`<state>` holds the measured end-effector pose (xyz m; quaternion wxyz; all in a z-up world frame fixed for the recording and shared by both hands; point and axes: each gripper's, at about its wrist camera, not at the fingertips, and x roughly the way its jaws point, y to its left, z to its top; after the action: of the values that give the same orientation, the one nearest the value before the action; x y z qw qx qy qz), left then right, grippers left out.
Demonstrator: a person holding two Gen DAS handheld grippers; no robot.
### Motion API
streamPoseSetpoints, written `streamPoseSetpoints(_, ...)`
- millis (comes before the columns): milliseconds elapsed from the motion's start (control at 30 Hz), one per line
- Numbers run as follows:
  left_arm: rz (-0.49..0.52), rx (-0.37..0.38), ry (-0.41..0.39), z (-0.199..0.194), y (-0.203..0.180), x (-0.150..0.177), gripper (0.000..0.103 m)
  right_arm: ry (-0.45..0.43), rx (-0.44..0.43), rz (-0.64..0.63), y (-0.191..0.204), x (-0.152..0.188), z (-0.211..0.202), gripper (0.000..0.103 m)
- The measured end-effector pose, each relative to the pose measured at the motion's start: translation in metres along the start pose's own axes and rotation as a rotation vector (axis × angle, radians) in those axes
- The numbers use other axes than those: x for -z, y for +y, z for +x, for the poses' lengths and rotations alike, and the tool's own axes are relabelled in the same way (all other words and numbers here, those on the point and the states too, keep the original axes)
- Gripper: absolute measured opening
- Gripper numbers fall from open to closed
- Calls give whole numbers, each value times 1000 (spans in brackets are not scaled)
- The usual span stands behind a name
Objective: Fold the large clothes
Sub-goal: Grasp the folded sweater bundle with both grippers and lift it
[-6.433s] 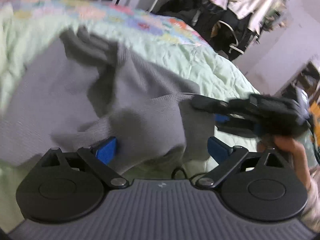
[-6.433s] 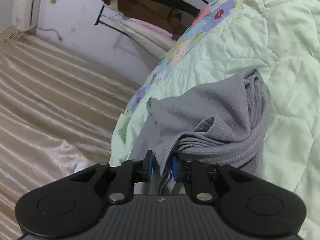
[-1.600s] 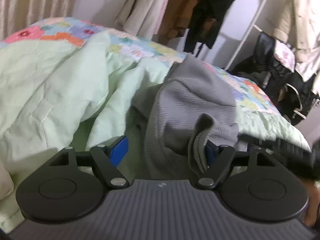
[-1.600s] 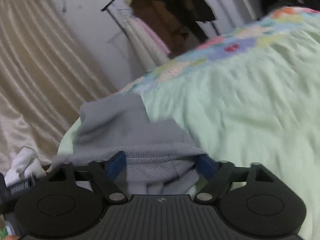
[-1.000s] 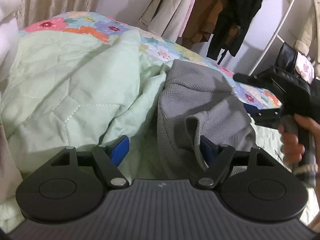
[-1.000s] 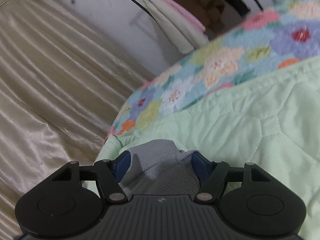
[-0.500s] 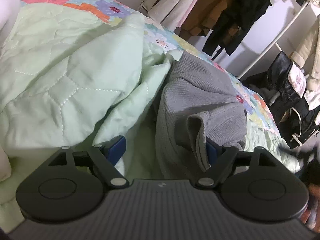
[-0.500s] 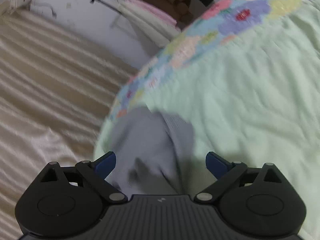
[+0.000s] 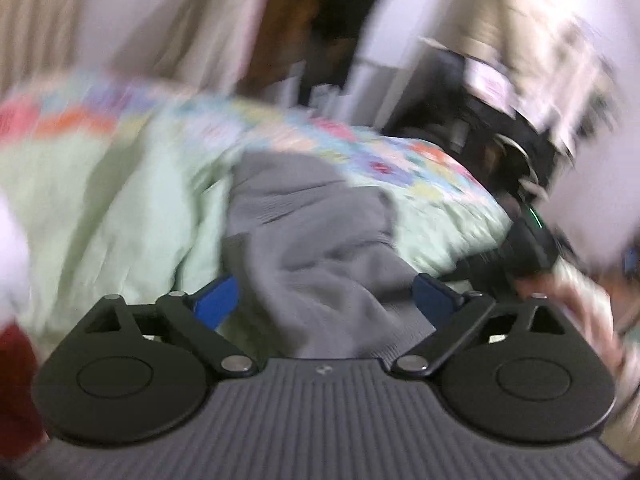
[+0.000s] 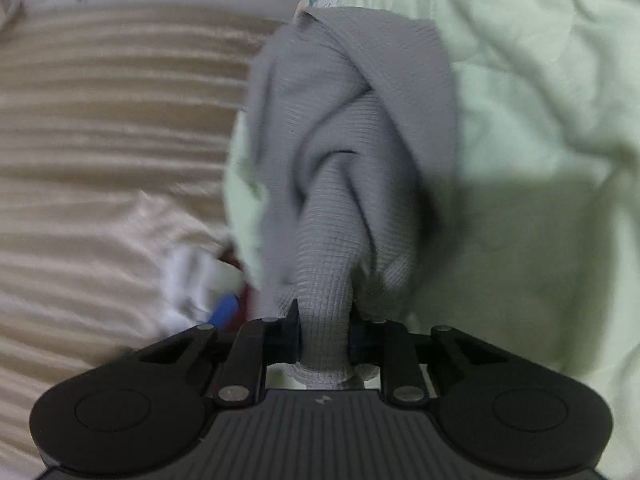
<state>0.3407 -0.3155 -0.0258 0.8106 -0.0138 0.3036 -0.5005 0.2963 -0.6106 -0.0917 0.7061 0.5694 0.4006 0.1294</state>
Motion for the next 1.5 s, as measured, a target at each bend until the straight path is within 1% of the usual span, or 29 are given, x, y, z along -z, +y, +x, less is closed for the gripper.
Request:
streamPoseSetpoints(100, 86, 47, -21, 3, -28, -1, 102, 15, 32, 11, 21, -3, 9, 20)
streamPoseSetpoints(200, 235, -1, -2, 19, -57, 6, 103, 41, 73, -5, 41, -6, 23, 20)
streamPoseSetpoints(267, 328, -117, 17, 35, -71, 11, 103, 60, 98, -19, 49, -8, 31, 20)
streamPoseSetpoints(333, 336, -247, 57, 60, -70, 14, 103, 82, 111, -31, 53, -7, 34, 20)
streamPoseSetpoints(367, 327, -311, 80, 73, -67, 15, 94, 92, 112, -31, 53, -7, 32, 20)
streamPoseSetpoints(400, 289, -344, 105, 83, -60, 15, 84, 103, 113, -31, 53, -7, 31, 20)
streamPoseSetpoints(433, 225, -351, 133, 91, -51, 14, 62, 114, 111, -33, 52, -7, 30, 20)
streamPoseSetpoints(500, 119, -356, 153, 100, -38, 13, 50, 106, 77, -20, 42, -9, 27, 20)
streamPoseSetpoints(533, 70, -358, 157, 103, -33, 13, 39, 100, 60, -20, 36, -9, 25, 23)
streamPoseSetpoints(567, 51, -373, 152, 104, -32, 12, 36, 76, 49, -6, 31, -10, 22, 31)
streamPoseSetpoints(600, 59, -400, 138, 104, -35, 11, 36, 52, 38, 9, 27, -11, 19, 42)
streamPoseSetpoints(633, 67, -427, 124, 104, -39, 10, 35, 28, 27, 25, 23, -11, 15, 63)
streamPoseSetpoints(667, 60, -436, 112, 103, -39, 9, 35, -34, 45, 20, 19, -10, 9, 83)
streamPoseSetpoints(700, 39, -428, 103, 101, -37, 9, 35, -78, 57, 20, 16, -9, 6, 87)
streamPoseSetpoints(767, 13, -418, 86, 97, -33, 10, 35, -172, 58, 31, 6, -6, -2, 87)
streamPoseSetpoints(867, 32, -420, 69, 95, -36, 12, 34, -204, -3, 31, 0, -10, 5, 87)
streamPoseSetpoints(967, 24, -413, 34, 89, -33, 7, 31, -274, 90, 16, -1, -23, 20, 86)
streamPoseSetpoints(1000, 29, -415, 15, 87, -33, 5, 31, -340, 149, -16, 1, -31, 24, 86)
streamPoseSetpoints(1033, 36, -418, -5, 85, -33, 3, 30, -371, 160, -49, 4, -35, 26, 84)
streamPoseSetpoints(1100, 43, -423, -25, 82, -34, 0, 30, -426, 173, -114, 10, -44, 29, 66)
streamPoseSetpoints(1133, 43, -424, -29, 82, -34, -1, 30, -446, 183, -185, 19, -50, 32, 59)
streamPoseSetpoints(1167, 34, -422, -30, 81, -32, -1, 30, -462, 195, -243, 31, -56, 35, 57)
streamPoseSetpoints(1233, 2, -418, -19, 79, -25, 0, 30, -459, 207, -270, 42, -66, 37, 57)
streamPoseSetpoints(1300, -18, -415, -9, 80, -19, 1, 30, -359, 188, -165, 42, -88, 42, 58)
streamPoseSetpoints(1367, -33, -411, 0, 82, -15, 1, 31, -290, 197, -110, 39, -99, 41, 59)
streamPoseSetpoints(1400, -31, -410, 1, 82, -14, 1, 31, -279, 204, -99, 38, -102, 38, 60)
streamPoseSetpoints(1433, -28, -410, 2, 83, -14, 1, 34, -274, 220, -100, 39, -104, 37, 66)
streamPoseSetpoints(1467, -22, -414, 4, 84, -15, 1, 40, -240, 247, -106, 40, -103, 40, 77)
streamPoseSetpoints(1500, -16, -421, 6, 85, -15, 1, 43, -203, 275, -112, 41, -101, 43, 82)
